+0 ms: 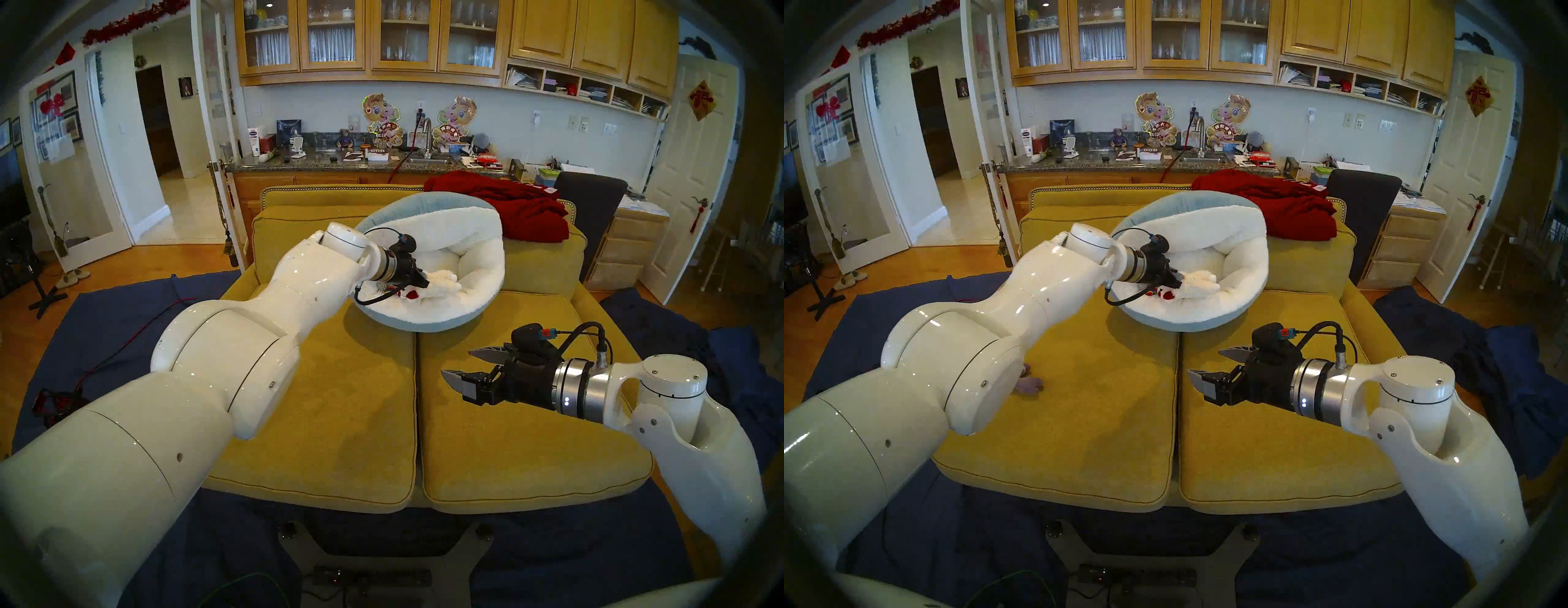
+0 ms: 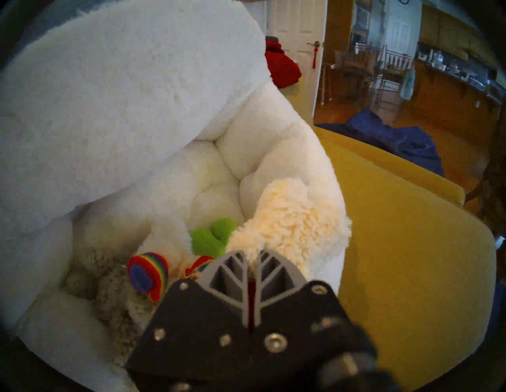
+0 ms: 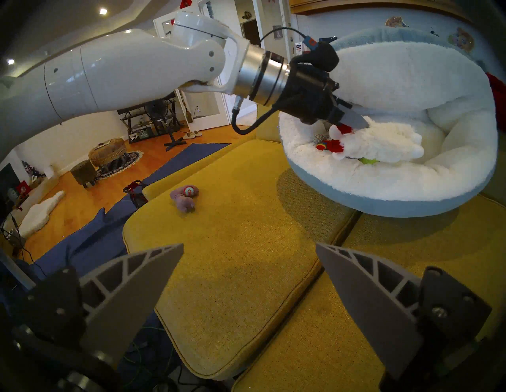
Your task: Put toys into dog bed
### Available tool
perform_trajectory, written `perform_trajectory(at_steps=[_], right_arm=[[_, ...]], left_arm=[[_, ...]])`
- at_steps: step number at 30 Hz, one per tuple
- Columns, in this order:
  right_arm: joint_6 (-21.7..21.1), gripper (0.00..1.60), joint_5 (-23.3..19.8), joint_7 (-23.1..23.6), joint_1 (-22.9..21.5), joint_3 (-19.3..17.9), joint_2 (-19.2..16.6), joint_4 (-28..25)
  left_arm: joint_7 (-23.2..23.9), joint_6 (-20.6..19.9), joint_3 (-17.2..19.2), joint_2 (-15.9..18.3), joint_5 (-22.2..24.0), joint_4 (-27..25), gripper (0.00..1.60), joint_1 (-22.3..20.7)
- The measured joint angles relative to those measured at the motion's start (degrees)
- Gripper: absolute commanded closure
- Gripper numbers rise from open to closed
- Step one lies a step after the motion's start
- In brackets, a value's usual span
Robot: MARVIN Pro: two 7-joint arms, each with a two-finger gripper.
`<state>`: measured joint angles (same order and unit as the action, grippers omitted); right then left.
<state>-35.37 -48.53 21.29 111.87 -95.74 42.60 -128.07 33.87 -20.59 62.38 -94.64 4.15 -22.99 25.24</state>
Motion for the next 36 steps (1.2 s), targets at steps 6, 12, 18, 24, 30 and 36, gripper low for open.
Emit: perform_trajectory(at_steps=[6,12,18,24,30,36], right_arm=[[0.0,0.0,-0.01,0.0,0.0,0.01,0.0,0.01],[-0.01,0.0,-0.01,0.0,0.0,0.03,0.0,0.04],[-0.01,0.0,-0.01,0.0,0.0,0.04,0.0,0.06],[-0.01,0.0,-0.01,0.0,0.0,0.05,0.0,0.07],[-0.01,0.0,-0.01,0.0,0.0,0.05,0.0,0.08],[0.0,0.0,-0.01,0.0,0.0,0.05,0.0,0.06]], left_arm=[[-4.21,-0.22,0.84,-2.52,0.28,0.93,1.6,-1.19],[-7.76,-0.02,1.55,-4.04,0.42,2.18,1.6,-2.14],[-10.39,0.51,1.95,-4.73,0.44,3.64,0.34,-2.39],[-12.41,1.54,1.96,-4.95,0.35,5.14,0.0,-2.38],[-13.76,2.45,2.19,-4.98,0.4,6.22,0.0,-2.37],[-13.19,3.12,3.54,-4.66,1.43,6.94,0.0,-2.77]])
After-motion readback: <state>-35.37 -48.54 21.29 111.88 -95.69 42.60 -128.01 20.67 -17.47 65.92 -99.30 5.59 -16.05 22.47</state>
